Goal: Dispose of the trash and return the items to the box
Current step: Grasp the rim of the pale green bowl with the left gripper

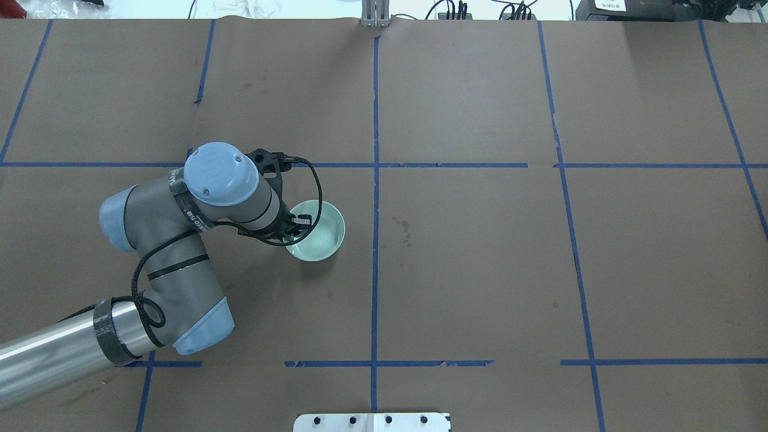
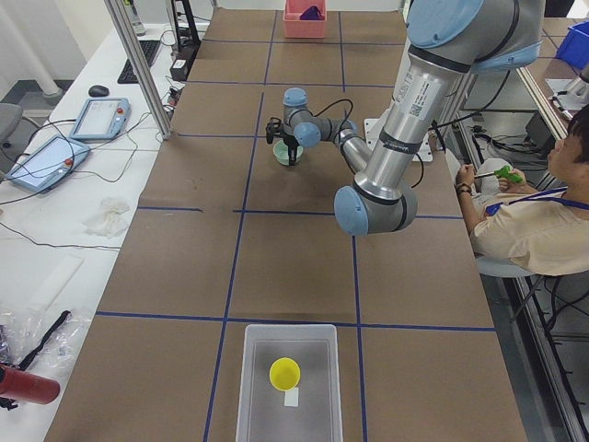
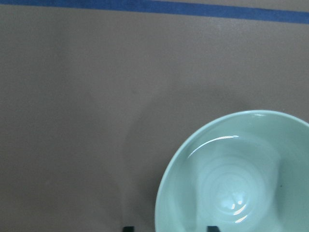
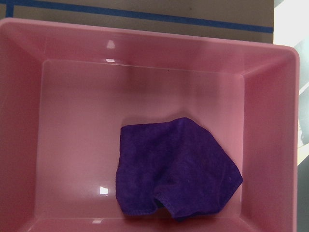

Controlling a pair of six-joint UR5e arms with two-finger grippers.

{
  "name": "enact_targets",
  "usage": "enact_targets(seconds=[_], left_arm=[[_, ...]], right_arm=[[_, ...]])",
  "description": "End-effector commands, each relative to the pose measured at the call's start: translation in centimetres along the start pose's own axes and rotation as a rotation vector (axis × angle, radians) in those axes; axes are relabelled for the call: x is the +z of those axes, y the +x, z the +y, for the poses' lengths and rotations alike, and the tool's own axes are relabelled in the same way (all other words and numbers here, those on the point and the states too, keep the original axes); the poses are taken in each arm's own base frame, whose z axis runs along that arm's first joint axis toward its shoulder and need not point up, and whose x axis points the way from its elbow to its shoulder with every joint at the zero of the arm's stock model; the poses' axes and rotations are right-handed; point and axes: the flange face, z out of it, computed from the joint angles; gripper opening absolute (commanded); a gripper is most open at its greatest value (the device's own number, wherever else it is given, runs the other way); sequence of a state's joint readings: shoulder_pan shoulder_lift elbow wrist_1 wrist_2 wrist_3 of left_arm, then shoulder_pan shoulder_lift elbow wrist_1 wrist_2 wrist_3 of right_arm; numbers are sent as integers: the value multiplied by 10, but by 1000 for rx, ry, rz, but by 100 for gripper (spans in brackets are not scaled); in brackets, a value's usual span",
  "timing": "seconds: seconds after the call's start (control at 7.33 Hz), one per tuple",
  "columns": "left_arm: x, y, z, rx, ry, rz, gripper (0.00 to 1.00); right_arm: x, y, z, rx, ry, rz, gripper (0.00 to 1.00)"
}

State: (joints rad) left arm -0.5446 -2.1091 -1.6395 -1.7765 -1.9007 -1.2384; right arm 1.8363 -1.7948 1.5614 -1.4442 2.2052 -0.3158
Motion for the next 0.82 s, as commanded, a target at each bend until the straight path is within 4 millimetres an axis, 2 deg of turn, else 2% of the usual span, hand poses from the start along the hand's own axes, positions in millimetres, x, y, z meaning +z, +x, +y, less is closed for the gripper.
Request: enact_targets(seconds=[0.0, 0.27, 0.41, 0.55, 0.68], left_arm=[[-8, 1, -1, 2, 11, 7, 0], [-70, -14, -25, -10, 83, 45, 0], [-107, -35, -37, 54, 120, 28, 0], [-160, -63, -65, 111, 190, 9, 0], [-198, -105, -85, 124, 247, -15, 0]], right_arm=[[-20, -20, -12, -31, 58, -59, 100], [-20, -47, -20, -54, 82, -187, 100], [-12, -60, -28, -70, 59, -195, 100], [-24, -85, -42, -59, 64, -195, 100], [-43, -115, -54, -36, 81, -193, 100]])
